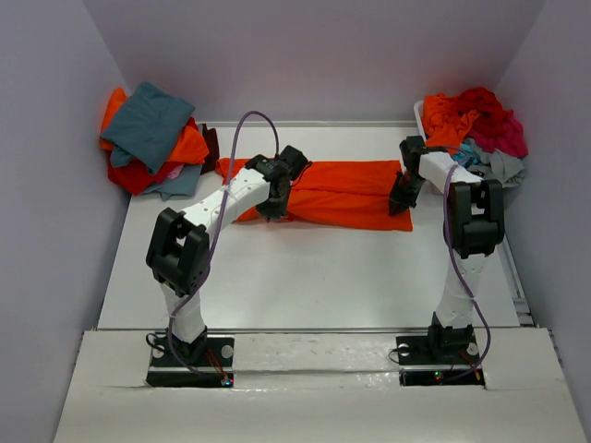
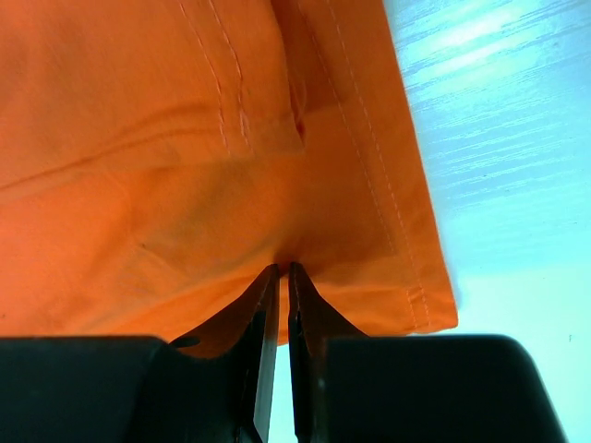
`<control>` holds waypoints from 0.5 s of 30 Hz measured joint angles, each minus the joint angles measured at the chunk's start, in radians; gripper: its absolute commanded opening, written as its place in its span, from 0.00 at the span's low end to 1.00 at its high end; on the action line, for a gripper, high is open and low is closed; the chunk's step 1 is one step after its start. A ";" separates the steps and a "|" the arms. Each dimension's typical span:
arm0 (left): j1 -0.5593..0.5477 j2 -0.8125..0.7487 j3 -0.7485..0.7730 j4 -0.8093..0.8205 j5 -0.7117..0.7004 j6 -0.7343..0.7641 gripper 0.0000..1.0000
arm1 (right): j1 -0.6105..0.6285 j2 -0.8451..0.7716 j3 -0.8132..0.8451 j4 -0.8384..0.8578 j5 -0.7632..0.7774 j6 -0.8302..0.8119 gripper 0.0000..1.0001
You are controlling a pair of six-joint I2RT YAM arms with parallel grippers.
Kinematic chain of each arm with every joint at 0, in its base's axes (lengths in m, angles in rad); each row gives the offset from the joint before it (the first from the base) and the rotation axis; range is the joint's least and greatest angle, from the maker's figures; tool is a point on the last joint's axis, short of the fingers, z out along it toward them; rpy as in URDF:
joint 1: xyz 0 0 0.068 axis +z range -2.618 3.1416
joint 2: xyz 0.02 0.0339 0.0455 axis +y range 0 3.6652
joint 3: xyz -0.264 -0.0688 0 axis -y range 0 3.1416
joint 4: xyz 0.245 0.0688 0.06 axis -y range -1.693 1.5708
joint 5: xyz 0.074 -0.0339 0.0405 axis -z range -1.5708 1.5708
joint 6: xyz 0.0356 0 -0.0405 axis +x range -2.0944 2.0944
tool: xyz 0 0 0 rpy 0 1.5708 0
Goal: Fold and stack the t-shirts
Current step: Fold the flattened tshirt in 1/3 of the way
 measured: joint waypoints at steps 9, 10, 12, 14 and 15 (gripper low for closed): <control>0.000 -0.002 0.044 -0.038 0.002 0.020 0.06 | 0.000 0.000 0.000 0.000 0.000 0.000 0.15; 0.000 -0.002 0.044 -0.037 0.003 0.022 0.06 | 0.000 0.000 0.000 0.000 0.000 0.000 0.15; 0.000 -0.002 0.043 -0.037 0.006 0.027 0.06 | 0.000 0.000 0.000 -0.001 0.002 0.000 0.15; 0.000 -0.002 0.043 -0.037 0.008 0.032 0.06 | 0.000 0.006 0.002 -0.004 0.008 0.000 0.15; 0.000 -0.002 0.042 -0.037 0.008 0.034 0.06 | 0.000 0.013 0.007 -0.009 0.009 0.000 0.15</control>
